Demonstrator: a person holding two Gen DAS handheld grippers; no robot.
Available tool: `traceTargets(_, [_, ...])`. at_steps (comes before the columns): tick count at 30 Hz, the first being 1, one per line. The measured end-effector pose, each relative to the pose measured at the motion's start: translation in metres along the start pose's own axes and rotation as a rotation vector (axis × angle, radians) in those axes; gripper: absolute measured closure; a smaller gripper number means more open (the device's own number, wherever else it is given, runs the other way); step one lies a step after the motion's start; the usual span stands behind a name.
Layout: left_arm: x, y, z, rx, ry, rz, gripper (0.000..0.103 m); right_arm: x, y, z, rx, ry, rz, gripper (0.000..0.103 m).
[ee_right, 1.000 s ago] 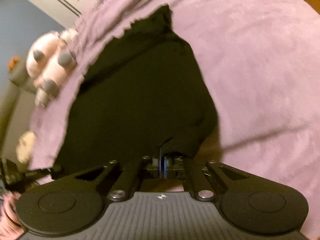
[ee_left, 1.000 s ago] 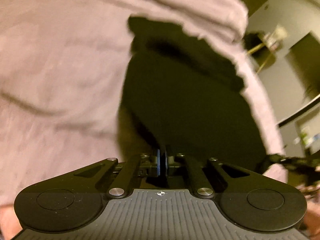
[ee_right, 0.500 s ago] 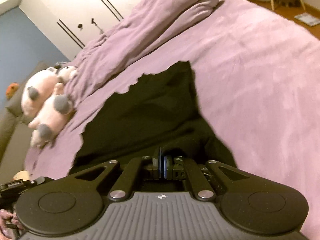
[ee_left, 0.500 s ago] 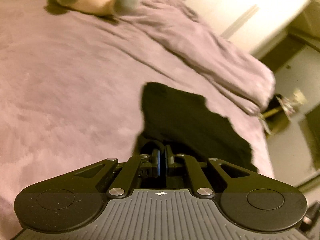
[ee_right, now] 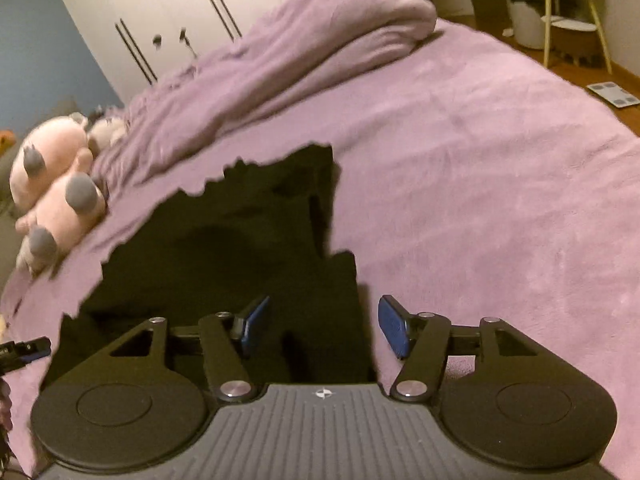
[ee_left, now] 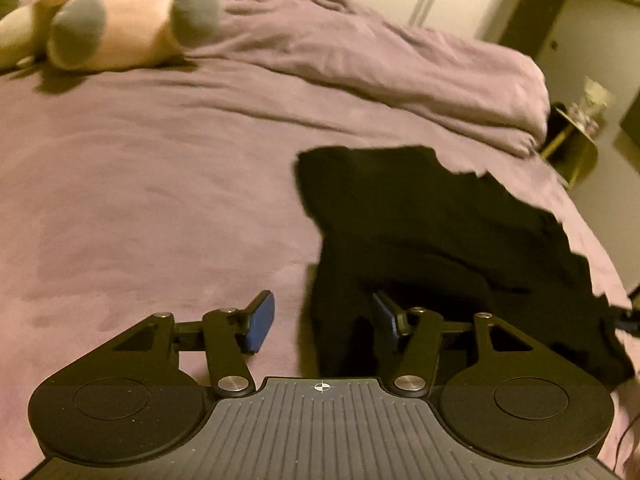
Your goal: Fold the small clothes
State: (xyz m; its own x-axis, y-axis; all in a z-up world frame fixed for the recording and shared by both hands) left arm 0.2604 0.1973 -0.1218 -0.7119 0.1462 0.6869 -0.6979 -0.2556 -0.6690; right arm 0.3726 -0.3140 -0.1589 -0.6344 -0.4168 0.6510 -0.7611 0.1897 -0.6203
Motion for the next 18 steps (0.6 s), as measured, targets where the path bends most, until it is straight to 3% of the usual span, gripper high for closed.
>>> traceTargets(2, [-0.010,0.001,0.004,-0.007,0.006,-0.018,0.032,-0.006,0.001,0.002,-0.004,-0.001,-0.015,0.044])
traceTargets(4, [-0.018,0.002,0.007,0.010,0.011,-0.038,0.034,-0.012,0.002,0.001,0.002,0.007,-0.019,0.044])
traceTargets(6, [-0.024,0.001,0.007,0.047,0.034,-0.046,0.042,-0.017,0.002,0.000,0.000,0.001,-0.019,0.044])
traceTargets(8, [-0.027,-0.001,0.007,0.087,0.052,-0.053,0.059,-0.019,0.001,-0.004,0.022,-0.001,-0.009,0.047])
traceTargets(11, [-0.030,-0.002,0.006,0.122,0.037,-0.055,0.076,-0.021,0.001,-0.006,0.032,-0.014,-0.002,0.063])
traceTargets(13, [-0.030,-0.003,0.006,0.126,0.028,-0.053,0.079,-0.023,0.002,-0.007,0.036,-0.017,-0.005,0.075])
traceTargets(18, [-0.023,-0.008,0.012,0.098,-0.015,-0.030,0.085,-0.013,0.000,-0.009,0.061,0.016,0.037,0.092])
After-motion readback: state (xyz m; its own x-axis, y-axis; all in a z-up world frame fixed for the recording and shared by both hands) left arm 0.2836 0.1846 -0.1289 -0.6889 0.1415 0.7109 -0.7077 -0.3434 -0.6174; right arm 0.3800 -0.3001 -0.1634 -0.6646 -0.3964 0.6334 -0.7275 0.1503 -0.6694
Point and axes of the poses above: each gripper's, at about its wrist camera, not at the fingertips, and x roughly against the way its jaws point, z to its right, y to its underside, the point moved 7 cm from there along -x, roughly the way its jaws point, and after that the axes turned 2 degrees about -x, right-handed, at the moved point
